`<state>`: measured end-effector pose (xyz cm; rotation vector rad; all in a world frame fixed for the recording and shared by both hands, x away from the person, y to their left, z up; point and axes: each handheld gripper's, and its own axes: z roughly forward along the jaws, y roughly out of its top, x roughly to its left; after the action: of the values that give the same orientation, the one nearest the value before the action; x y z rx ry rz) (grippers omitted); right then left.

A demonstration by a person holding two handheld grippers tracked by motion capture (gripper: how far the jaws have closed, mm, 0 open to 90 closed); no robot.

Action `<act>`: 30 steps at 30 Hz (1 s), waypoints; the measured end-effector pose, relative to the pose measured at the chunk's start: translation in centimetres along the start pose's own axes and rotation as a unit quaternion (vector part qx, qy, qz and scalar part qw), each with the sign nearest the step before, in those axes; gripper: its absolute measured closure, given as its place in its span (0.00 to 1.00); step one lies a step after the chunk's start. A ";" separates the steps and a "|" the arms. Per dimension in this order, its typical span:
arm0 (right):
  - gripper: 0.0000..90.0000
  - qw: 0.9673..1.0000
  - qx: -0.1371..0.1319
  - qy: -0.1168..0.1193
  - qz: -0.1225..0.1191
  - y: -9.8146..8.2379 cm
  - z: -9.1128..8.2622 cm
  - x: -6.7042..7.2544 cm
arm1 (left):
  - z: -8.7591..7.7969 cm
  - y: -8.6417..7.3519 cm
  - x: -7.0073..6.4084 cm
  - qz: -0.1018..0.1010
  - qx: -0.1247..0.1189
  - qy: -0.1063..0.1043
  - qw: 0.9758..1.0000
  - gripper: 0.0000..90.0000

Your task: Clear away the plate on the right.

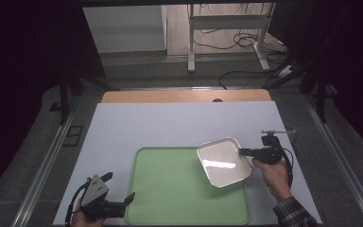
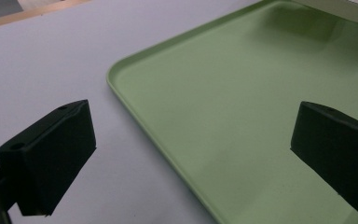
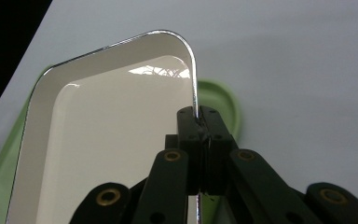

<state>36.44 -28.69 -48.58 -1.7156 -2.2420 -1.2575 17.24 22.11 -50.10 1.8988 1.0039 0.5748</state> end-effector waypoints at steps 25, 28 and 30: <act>0.98 0.999 0.040 -0.008 -0.023 -1.1 6.3 5.3 | 0.0 0.0 0.0 0.003 0.000 -0.001 1.000 0.00; 0.98 0.999 0.043 -0.013 -0.026 -1.2 6.7 5.5 | 0.0 0.0 0.0 0.003 0.000 -0.001 1.000 0.00; 0.98 0.999 0.043 -0.014 -0.026 -1.3 6.8 5.6 | 0.0 0.0 0.0 0.003 0.001 -0.001 1.000 0.00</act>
<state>36.10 -20.15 -51.14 -1.6651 -2.3346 -1.1348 17.23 22.08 -50.10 1.9040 0.9976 0.5758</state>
